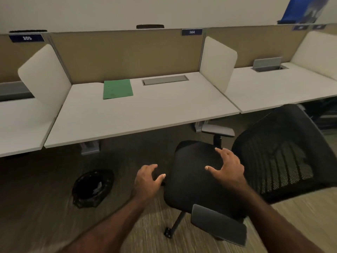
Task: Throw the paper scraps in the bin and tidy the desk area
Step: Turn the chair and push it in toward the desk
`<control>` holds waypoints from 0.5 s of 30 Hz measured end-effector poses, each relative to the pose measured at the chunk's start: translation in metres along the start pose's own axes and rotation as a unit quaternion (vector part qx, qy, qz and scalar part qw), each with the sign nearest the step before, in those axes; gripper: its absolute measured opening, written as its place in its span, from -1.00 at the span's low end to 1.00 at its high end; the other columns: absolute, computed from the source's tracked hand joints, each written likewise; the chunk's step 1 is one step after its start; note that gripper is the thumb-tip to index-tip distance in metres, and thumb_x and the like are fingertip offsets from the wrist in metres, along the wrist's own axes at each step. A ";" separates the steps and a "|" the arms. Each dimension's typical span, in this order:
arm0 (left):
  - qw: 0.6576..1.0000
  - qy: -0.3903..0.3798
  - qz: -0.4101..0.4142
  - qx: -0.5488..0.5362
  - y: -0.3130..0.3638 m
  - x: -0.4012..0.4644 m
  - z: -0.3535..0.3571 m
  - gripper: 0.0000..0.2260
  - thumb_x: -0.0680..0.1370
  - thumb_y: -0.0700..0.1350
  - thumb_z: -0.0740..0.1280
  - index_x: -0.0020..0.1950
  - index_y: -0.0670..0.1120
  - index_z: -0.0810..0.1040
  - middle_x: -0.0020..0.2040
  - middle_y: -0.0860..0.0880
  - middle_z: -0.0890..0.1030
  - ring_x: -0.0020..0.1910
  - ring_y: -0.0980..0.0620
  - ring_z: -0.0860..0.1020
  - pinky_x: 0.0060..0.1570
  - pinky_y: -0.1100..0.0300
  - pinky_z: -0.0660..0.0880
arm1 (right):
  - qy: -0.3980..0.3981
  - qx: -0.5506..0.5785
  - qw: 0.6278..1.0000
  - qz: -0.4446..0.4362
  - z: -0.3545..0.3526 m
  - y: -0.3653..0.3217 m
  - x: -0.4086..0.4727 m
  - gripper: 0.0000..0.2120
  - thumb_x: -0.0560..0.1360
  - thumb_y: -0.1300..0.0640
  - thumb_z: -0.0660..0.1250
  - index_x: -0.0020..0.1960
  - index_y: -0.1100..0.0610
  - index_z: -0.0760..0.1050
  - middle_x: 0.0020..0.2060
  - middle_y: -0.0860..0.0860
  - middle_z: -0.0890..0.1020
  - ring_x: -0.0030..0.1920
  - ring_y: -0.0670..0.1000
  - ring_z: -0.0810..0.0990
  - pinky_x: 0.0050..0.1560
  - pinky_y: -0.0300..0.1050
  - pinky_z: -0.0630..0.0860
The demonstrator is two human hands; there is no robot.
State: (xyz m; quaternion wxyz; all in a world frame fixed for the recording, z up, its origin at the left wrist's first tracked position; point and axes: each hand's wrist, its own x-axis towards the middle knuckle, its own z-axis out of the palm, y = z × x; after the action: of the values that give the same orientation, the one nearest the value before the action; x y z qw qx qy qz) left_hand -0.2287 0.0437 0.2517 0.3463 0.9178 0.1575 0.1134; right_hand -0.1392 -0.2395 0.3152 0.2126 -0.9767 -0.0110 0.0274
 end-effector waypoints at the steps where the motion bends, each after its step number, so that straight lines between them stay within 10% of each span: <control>1: 1.000 -0.011 0.004 0.003 0.004 -0.006 0.007 -0.53 0.50 0.10 0.50 0.36 -0.05 0.57 0.20 -0.01 0.59 0.18 0.04 0.55 0.16 0.09 0.57 | 0.009 -0.012 1.000 0.001 -0.009 0.011 -0.001 -0.12 0.39 -0.31 0.53 0.61 -0.18 0.24 0.62 0.02 0.28 0.62 0.13 0.23 0.52 0.34 0.31; 15: 0.985 -0.158 0.053 0.041 0.087 -0.052 0.122 -0.49 0.49 0.15 0.49 0.39 0.03 0.53 0.31 0.02 0.55 0.27 0.05 0.52 0.21 0.08 0.56 | 0.118 -0.213 0.970 0.023 -0.147 0.152 -0.002 -0.20 0.43 -0.21 0.52 0.57 -0.09 0.30 0.62 0.11 0.25 0.66 0.22 0.06 0.59 0.39 0.08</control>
State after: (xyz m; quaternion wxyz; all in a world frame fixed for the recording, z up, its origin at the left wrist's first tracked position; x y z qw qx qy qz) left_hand -0.2200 -0.1108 0.2153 0.3226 0.9446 0.0562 -0.0216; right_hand -0.1309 -0.4389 0.3851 -0.0013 -0.9958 0.0307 -0.0864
